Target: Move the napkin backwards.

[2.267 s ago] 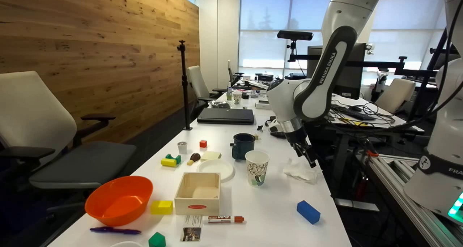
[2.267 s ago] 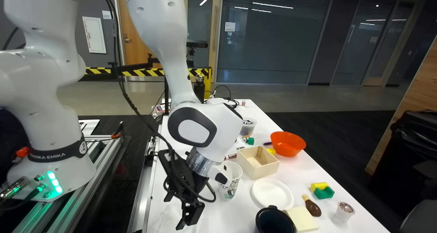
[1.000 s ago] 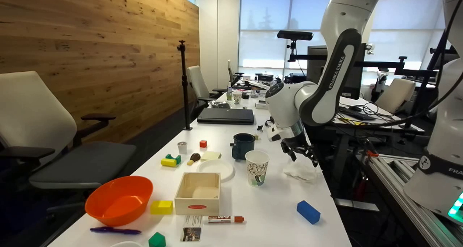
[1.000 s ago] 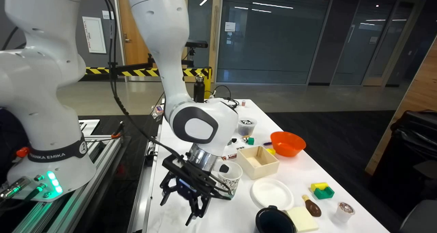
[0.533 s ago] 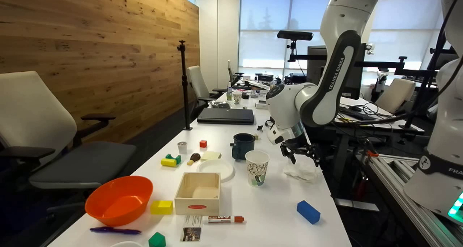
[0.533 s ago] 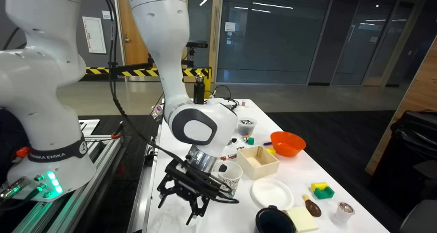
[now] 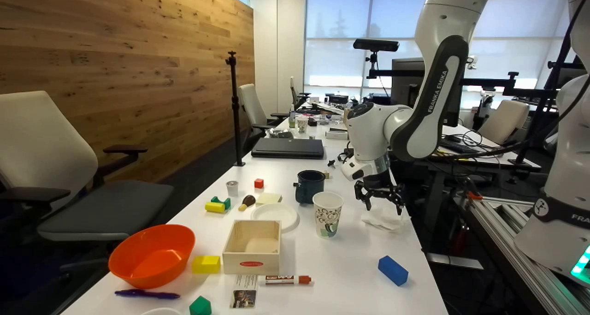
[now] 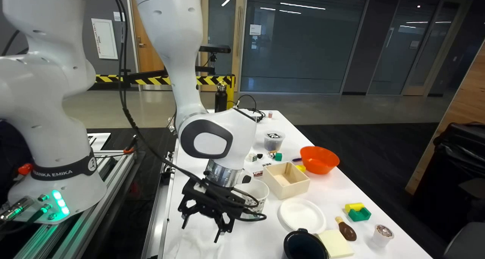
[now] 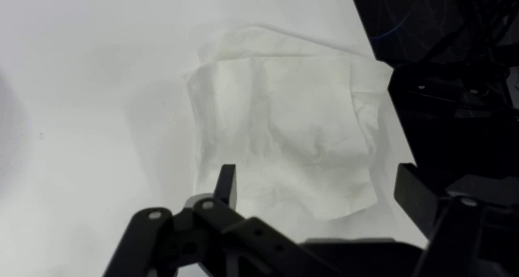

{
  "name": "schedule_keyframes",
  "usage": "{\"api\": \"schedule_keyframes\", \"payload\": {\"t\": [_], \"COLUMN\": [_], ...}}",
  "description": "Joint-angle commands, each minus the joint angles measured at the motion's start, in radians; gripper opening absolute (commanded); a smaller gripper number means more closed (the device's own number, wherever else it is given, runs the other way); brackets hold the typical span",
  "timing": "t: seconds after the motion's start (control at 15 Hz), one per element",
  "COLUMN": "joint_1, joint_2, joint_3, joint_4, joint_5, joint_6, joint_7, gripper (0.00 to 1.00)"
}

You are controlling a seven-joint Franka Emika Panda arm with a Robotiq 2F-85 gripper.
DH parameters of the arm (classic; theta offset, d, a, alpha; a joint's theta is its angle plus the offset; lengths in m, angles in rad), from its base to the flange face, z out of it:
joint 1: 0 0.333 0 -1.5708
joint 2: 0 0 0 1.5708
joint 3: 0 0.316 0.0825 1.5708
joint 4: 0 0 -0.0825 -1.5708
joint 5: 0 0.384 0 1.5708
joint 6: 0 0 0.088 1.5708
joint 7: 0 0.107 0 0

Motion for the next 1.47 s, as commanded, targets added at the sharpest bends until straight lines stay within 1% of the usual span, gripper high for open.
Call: {"api": "schedule_keyframes", "payload": {"t": [0.0,0.07,0.33,0.6,0.87,1.27,1.33,1.4], "joint_1": [-0.033,-0.029,-0.021,-0.001,0.005,0.066,0.075,0.08], "joint_2": [-0.042,-0.036,-0.022,0.006,0.027,0.096,0.105,0.113], "joint_3": [0.007,-0.003,-0.03,-0.072,-0.072,-0.106,-0.114,-0.121], "joint_4": [-0.069,-0.071,-0.062,-0.042,-0.043,-0.016,-0.012,-0.007], "joint_5": [0.036,0.02,-0.001,-0.036,-0.025,-0.058,-0.063,-0.065], "joint_6": [0.131,0.158,0.168,0.163,0.197,0.245,0.251,0.251], "joint_7": [-0.014,0.0,0.011,0.053,0.081,0.177,0.19,0.199], "gripper": [1.0,1.0,1.0,1.0,1.0,1.0,0.75,0.72]}}
